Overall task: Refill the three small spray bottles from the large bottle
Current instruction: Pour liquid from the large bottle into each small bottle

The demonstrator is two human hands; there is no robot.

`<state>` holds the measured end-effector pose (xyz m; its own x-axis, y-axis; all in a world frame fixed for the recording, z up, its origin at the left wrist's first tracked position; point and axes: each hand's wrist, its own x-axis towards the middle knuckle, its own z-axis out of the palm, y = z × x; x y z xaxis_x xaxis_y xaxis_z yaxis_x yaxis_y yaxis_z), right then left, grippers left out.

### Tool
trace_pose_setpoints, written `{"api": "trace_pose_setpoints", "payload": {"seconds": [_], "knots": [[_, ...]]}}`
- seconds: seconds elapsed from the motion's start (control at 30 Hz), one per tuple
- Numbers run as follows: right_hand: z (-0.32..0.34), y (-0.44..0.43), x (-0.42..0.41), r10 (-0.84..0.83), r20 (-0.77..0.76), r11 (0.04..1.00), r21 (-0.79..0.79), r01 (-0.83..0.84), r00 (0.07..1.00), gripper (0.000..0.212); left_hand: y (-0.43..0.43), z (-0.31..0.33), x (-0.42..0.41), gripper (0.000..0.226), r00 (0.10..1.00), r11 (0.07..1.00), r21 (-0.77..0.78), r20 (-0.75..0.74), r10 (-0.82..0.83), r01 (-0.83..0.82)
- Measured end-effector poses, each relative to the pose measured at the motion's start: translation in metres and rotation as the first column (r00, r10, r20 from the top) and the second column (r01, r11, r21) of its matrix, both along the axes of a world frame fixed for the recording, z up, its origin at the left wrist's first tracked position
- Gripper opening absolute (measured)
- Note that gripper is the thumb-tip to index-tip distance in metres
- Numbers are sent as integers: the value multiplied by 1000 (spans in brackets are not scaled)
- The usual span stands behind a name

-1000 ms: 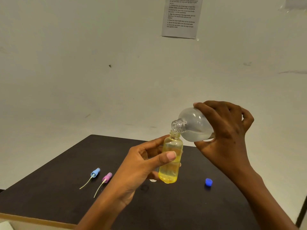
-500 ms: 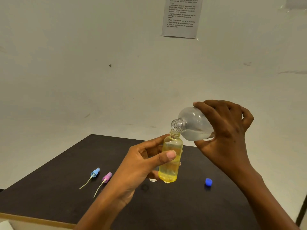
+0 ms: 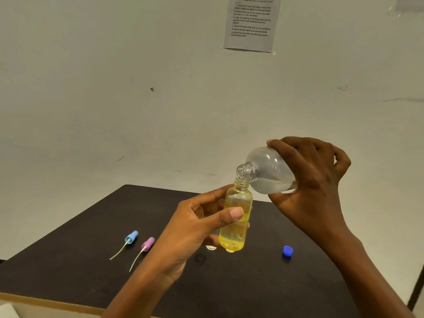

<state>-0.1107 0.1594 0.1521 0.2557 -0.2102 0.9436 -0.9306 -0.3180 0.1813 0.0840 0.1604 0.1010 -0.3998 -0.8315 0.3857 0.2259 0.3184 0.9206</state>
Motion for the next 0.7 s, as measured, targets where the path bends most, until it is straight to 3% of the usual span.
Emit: {"api": "trace_pose_setpoints", "payload": {"seconds": [0.7], "knots": [[2,1,-1,10,-1,1000,2,-10,1000,69,-1,-1,0,49,1000,1000,6,8,10,-10]]}}
